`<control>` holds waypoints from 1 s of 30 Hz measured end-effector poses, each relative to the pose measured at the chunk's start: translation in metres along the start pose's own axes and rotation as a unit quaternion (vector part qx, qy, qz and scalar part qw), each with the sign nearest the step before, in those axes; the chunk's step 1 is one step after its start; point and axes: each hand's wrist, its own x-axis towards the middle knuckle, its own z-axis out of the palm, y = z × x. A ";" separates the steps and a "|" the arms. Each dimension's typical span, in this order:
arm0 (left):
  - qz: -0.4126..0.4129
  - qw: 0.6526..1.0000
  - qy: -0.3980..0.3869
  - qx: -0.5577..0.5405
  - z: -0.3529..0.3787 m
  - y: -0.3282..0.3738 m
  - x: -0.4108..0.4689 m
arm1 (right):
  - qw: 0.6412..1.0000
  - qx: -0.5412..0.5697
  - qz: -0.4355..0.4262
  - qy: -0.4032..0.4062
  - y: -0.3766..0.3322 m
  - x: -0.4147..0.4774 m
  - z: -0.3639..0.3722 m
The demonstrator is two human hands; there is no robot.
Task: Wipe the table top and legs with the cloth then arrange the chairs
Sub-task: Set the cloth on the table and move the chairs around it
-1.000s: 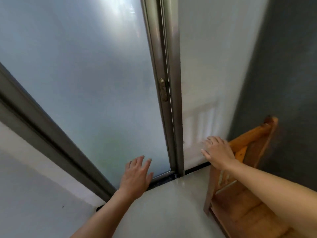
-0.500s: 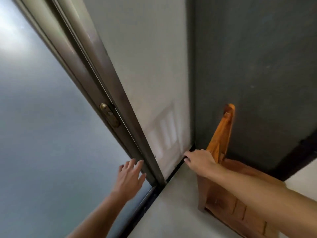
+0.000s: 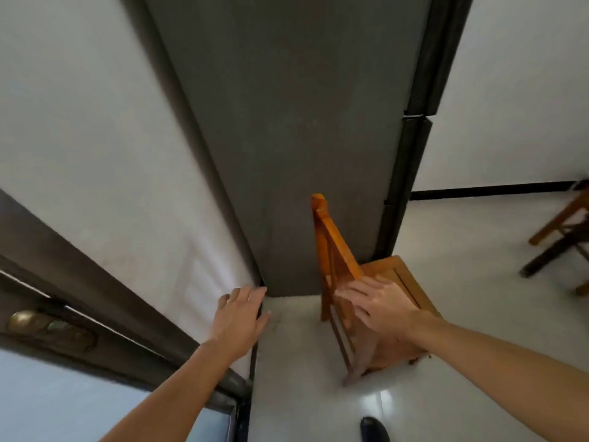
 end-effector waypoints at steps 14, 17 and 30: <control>0.205 0.977 -0.005 0.049 0.004 0.116 0.076 | 0.932 -0.077 0.355 -0.002 0.060 -0.205 -0.028; 0.238 0.970 0.009 0.051 0.001 0.148 0.099 | 0.909 -0.055 0.413 -0.016 0.073 -0.222 -0.033; 0.341 0.932 -0.049 0.110 0.019 0.204 0.181 | 0.865 -0.028 0.501 -0.026 0.055 -0.193 -0.029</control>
